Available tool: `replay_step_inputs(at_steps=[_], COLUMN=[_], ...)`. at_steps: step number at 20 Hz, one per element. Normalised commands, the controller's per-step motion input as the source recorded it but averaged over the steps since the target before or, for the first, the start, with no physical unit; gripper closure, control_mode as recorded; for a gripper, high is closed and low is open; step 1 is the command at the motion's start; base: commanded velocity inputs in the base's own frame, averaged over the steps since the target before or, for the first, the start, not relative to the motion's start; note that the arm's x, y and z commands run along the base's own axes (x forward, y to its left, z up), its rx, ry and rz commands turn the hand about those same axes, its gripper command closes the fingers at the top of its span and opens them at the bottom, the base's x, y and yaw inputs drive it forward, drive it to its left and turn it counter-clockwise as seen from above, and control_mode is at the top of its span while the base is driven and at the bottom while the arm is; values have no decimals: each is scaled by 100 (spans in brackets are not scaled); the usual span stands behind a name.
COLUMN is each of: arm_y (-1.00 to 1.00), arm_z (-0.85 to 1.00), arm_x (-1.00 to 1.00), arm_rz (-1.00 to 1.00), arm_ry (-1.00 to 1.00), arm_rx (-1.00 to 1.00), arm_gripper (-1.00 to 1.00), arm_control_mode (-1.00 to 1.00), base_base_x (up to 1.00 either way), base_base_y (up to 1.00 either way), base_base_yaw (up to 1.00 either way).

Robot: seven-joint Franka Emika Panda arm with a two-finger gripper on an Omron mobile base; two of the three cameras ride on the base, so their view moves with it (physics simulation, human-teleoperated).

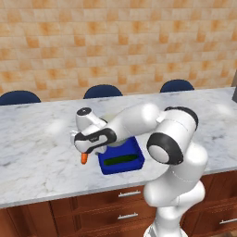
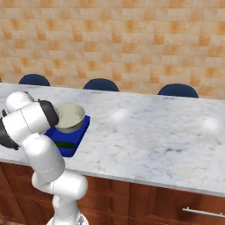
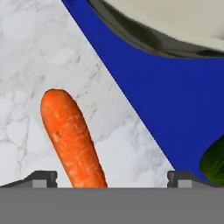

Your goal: Place the two vegetables and bowl onto the tray for setting up a vegetable dip station.

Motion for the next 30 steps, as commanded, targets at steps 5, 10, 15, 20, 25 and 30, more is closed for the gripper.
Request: replay_step_inputs(at_steps=[5,10,15,20,25,30], arm_y=[15,9,0,-6,4,14], arm_z=[-1,-2,0,-19,-20,-12], arm_x=[31,15,1,3,1,6], arm_rz=[8,4,0,0,0,0], arm_ry=[1,1,0,0,0,0], arm_rx=[-4,-5,-1,-2,-1,0], arm_gripper=[-100,-100,-100,-100,-100,-100], arm_control_mode=[-100,-100,-100,-100,-100,-100], base_base_x=[0,0,0,0,0,0], base_base_y=[0,0,0,0,0,0], base_base_yaw=[0,0,0,0,0,0])
